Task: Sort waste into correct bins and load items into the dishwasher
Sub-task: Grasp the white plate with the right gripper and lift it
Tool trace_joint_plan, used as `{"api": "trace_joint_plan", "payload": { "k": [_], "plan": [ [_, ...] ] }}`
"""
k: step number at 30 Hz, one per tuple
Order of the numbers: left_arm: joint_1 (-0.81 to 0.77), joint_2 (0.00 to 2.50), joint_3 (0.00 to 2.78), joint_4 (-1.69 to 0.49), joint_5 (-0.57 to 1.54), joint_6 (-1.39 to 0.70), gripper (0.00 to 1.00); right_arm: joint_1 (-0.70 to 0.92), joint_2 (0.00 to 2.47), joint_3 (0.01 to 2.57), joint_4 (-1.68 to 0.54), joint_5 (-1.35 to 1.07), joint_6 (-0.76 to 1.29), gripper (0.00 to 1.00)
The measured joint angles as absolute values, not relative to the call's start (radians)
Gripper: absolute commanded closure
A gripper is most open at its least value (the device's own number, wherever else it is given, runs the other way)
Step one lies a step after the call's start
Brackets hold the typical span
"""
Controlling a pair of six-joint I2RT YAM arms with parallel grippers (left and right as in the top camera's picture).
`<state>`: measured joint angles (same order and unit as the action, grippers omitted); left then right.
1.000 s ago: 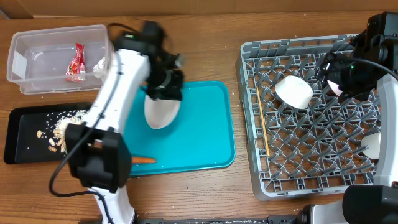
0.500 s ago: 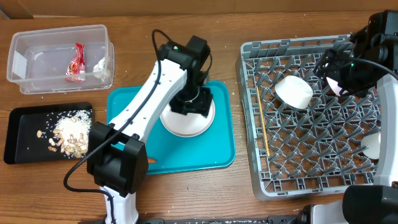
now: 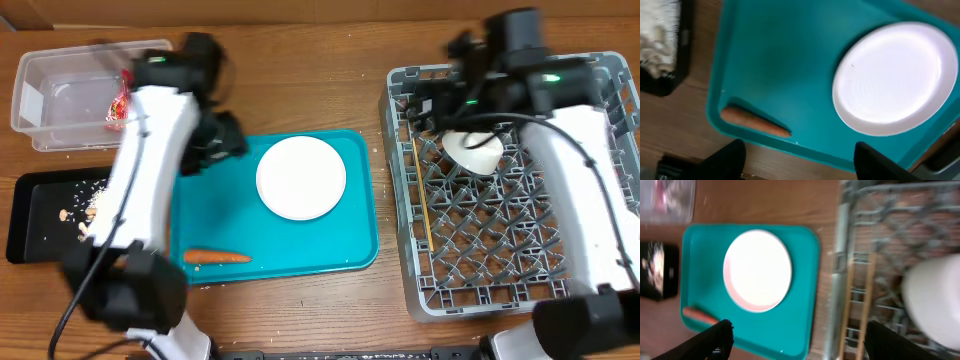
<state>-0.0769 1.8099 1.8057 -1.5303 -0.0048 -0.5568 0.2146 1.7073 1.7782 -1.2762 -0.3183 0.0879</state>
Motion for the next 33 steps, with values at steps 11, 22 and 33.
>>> {"api": "trace_joint_plan", "payload": {
  "k": [11,22,33],
  "plan": [
    [0.027,1.756,1.808,-1.541,-0.017,-0.598,0.12,0.419,2.009,1.778,-1.229,-0.295,0.083,0.24],
    [0.027,1.757,1.808,-1.525,-0.016,-0.601,0.06,0.487,2.243,1.778,-1.177,-0.282,0.080,0.46],
    [0.027,1.756,1.808,-1.522,-0.016,-0.601,0.04,0.532,2.285,1.781,-1.172,-0.257,0.114,0.96]
  ]
}}
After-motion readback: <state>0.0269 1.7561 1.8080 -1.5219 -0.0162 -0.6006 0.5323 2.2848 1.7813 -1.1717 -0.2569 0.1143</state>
